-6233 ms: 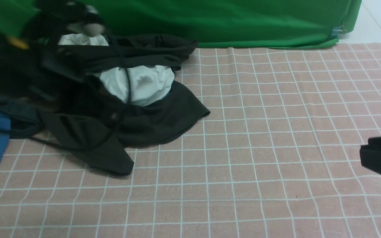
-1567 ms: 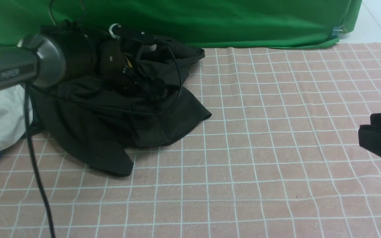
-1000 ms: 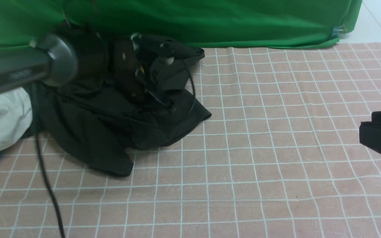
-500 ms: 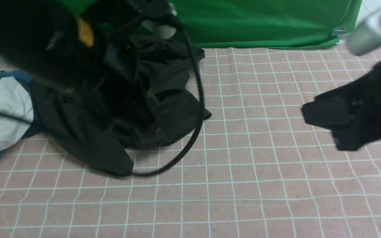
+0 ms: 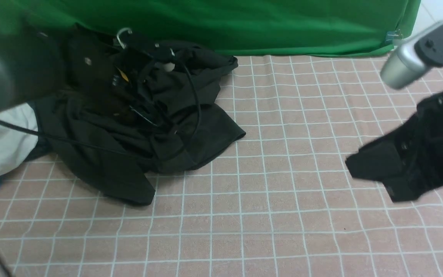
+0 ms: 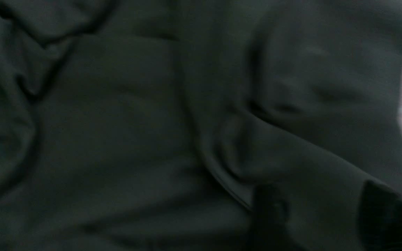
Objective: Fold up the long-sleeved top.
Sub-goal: Spread the long sleeves with your arms and place them on the tabletop
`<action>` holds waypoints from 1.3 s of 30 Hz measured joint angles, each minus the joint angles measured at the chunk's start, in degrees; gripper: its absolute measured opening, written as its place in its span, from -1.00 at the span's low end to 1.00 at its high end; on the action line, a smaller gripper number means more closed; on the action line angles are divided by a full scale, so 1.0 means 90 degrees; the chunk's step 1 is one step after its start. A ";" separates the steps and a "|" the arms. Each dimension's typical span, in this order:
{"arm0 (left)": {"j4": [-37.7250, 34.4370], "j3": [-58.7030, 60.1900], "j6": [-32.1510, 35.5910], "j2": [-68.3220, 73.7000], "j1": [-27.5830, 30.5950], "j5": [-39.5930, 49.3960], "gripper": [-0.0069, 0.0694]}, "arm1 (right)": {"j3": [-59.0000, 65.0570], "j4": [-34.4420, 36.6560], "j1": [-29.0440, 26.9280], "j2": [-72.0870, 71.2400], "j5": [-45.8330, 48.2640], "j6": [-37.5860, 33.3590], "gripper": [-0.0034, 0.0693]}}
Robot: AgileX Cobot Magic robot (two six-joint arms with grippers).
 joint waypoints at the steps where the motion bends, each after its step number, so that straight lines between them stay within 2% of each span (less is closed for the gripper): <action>1: 0.0000 -0.0015 0.0010 0.0051 0.0014 -0.0049 0.29 | 0.0000 0.0003 0.0000 -0.0012 0.0023 0.0000 -0.25; 2: 0.0000 -0.0121 0.0033 0.0403 0.0095 -0.0350 0.45 | 0.0000 0.0023 0.0000 -0.0097 0.0119 -0.0002 -0.25; 4: 0.0013 -0.0305 0.0041 0.0860 0.0162 -0.0656 0.64 | 0.0000 0.0070 0.0000 -0.0253 0.0151 -0.0008 -0.25; 6: 0.0057 -0.0469 0.0041 0.1182 0.0183 -0.0800 0.69 | 0.0000 0.0093 0.0000 -0.0384 0.0139 -0.0008 -0.25; 8: 0.0078 -0.0755 0.0046 0.1592 0.0183 -0.0882 0.67 | 0.0000 0.0119 0.0000 -0.0560 0.0055 -0.0008 -0.25; 11: 0.0066 -0.0927 0.0046 0.1721 0.0183 -0.0887 0.53 | 0.0000 0.0139 0.0000 -0.0682 -0.0013 -0.0008 -0.26; 13: -0.0046 -0.1017 0.0046 0.1789 0.0163 -0.0901 0.26 | 0.0000 0.0145 0.0000 -0.0763 -0.0034 -0.0008 -0.26; 17: -0.0338 -0.1043 0.0062 0.1820 0.0150 -0.0801 -0.52 | 0.0000 0.0150 0.0000 -0.0772 -0.0041 -0.0008 -0.26; 18: -0.0376 -0.1051 0.0062 0.1820 0.0150 -0.0773 -0.62 | 0.0000 0.0150 0.0000 -0.0772 -0.0041 -0.0008 -0.26; 21: -0.0401 -0.1088 0.0081 0.1807 0.0150 -0.0604 -0.68 | 0.0000 0.0150 0.0000 -0.0772 -0.0047 -0.0008 -0.26; 26: -0.0626 -0.1103 0.0445 0.1239 0.0107 0.0417 -0.68 | 0.0000 -0.0013 0.0000 -0.0772 -0.0336 -0.0043 -0.26; 29: -0.0756 -0.1103 0.0735 0.0565 -0.0154 0.0845 -0.68 | 0.0000 -0.0754 0.0000 -0.0772 -0.0760 0.0400 -0.25; 35: -0.0848 -0.1103 0.0733 -0.0337 -0.1098 0.1643 -0.68 | 0.0000 -0.2612 -0.0032 -0.0772 -0.0968 0.1722 -0.25; 36: -0.0848 -0.1097 0.0717 -0.0392 -0.1203 0.1729 -0.68 | 0.0000 -0.2716 -0.0052 -0.0772 -0.0959 0.1807 -0.25; 38: -0.0729 -0.0936 0.0539 -0.0753 -0.1942 0.2103 -0.68 | 0.0000 -0.3123 -0.0235 -0.0772 -0.0831 0.2108 -0.25; 39: -0.0706 -0.0911 0.0500 -0.0783 -0.2002 0.2117 -0.68 | 0.0000 -0.3162 -0.0279 -0.0772 -0.0795 0.2128 -0.25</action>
